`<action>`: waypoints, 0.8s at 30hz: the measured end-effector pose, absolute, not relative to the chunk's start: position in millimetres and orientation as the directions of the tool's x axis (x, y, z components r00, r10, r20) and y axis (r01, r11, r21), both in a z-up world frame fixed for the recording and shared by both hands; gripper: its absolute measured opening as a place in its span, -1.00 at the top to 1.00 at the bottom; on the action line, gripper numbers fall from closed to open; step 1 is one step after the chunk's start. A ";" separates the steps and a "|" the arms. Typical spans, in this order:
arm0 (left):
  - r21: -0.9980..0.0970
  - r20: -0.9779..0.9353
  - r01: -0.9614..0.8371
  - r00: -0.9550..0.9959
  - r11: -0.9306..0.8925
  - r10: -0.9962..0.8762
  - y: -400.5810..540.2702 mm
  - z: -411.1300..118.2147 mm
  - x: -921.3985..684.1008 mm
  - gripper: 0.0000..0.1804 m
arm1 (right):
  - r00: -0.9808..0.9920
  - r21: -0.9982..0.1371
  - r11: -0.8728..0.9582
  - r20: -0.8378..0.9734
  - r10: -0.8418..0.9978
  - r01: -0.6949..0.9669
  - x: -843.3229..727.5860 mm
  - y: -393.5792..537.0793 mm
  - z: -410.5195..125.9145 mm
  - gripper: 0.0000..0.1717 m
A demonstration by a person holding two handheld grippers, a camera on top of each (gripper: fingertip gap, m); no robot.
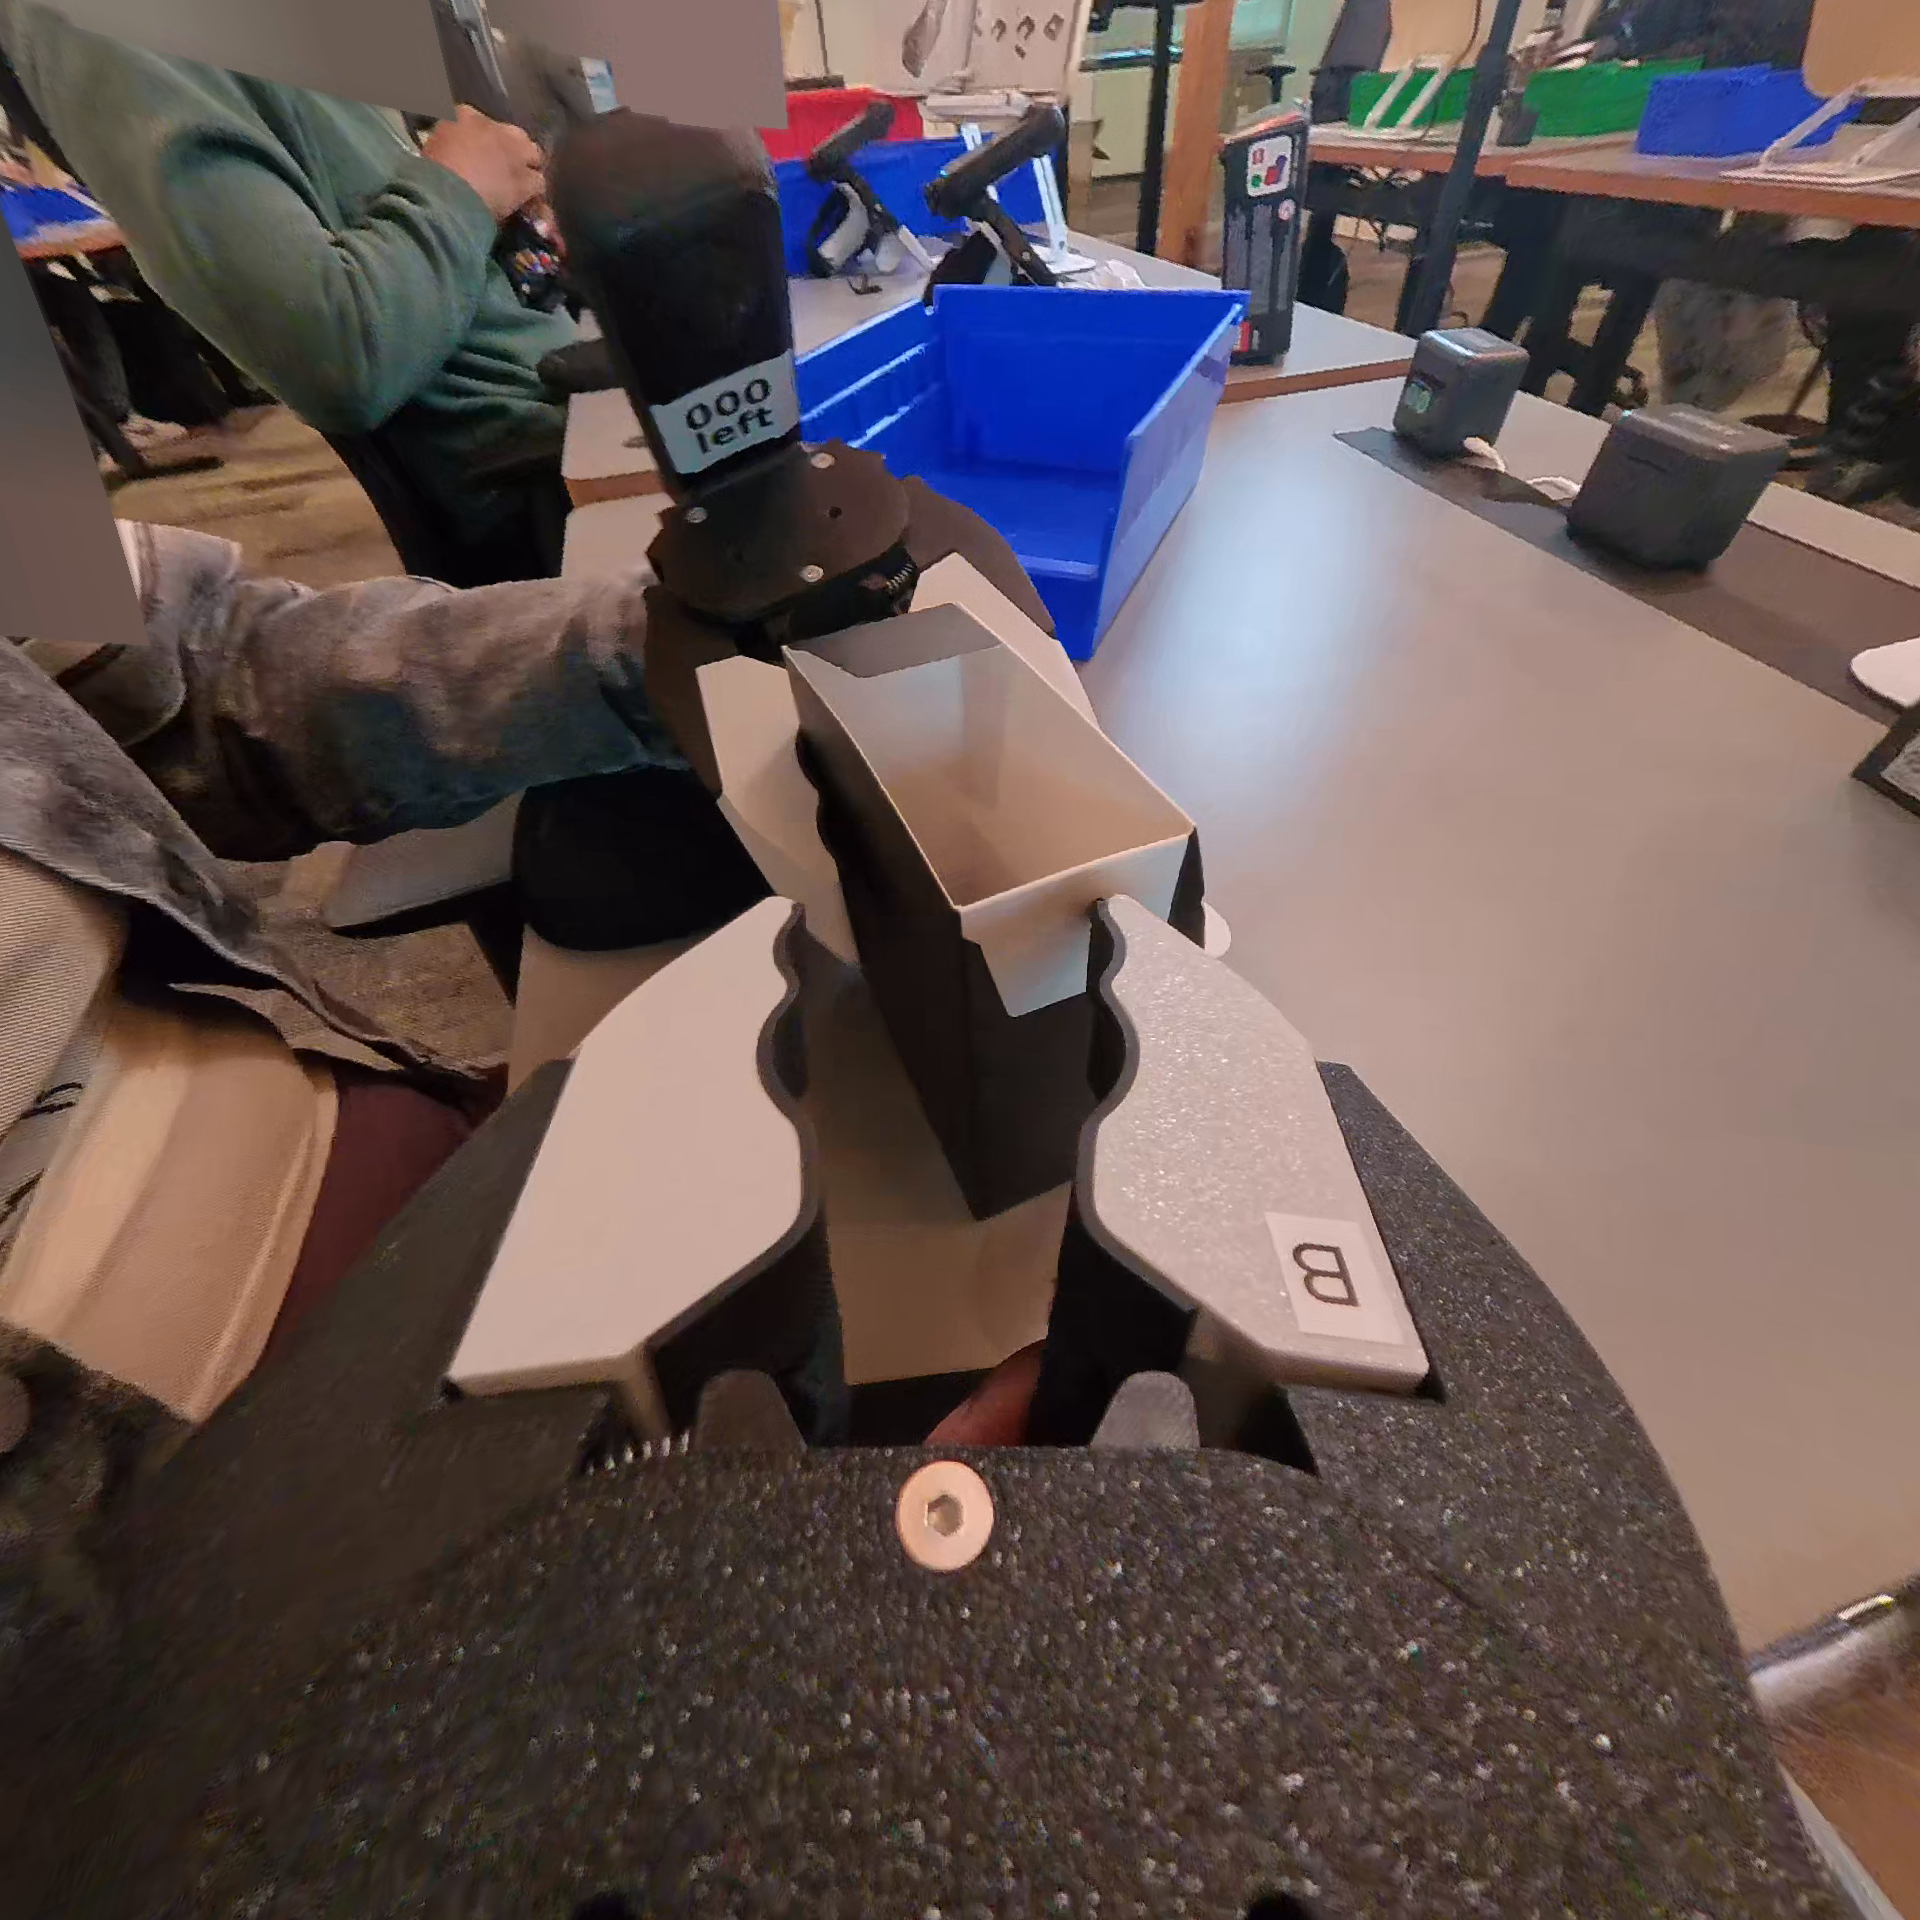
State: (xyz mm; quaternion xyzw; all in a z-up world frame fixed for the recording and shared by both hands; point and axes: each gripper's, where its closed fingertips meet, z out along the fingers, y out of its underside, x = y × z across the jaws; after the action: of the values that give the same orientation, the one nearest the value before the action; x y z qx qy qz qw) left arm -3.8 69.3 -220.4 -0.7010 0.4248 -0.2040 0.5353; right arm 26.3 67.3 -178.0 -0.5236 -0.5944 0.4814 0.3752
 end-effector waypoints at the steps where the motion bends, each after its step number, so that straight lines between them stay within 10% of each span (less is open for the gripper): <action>1: -0.923 -0.169 -0.380 0.537 -0.058 -0.827 67.6 -220.7 -3.2 0.23 | -0.185 -0.967 -0.016 -0.065 0.981 0.255 27.6 66.5 -177.9 0.42; 10: -0.918 -0.171 -0.397 0.433 -0.017 -0.885 65.1 -221.7 -2.3 0.23 | -0.241 -0.975 0.156 0.116 0.964 0.156 41.5 72.2 -168.6 0.40; 15: -0.915 -0.181 -0.404 0.424 -0.007 -0.888 64.6 -222.1 -1.5 0.22 | -0.176 -0.977 0.164 0.139 0.975 0.135 29.0 84.3 -158.3 -0.14; 24: -0.915 -0.182 -0.403 0.360 0.023 -0.915 66.8 -222.0 3.2 0.22 | -0.309 -0.931 0.250 0.163 0.937 0.266 -8.7 73.1 -192.8 -0.05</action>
State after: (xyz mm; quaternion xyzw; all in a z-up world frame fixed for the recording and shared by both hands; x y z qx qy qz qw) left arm 3.2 66.8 -222.0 -0.6514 0.5058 -0.2529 0.5058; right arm -8.7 73.1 -192.8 -0.4382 -0.6865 0.4280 0.3919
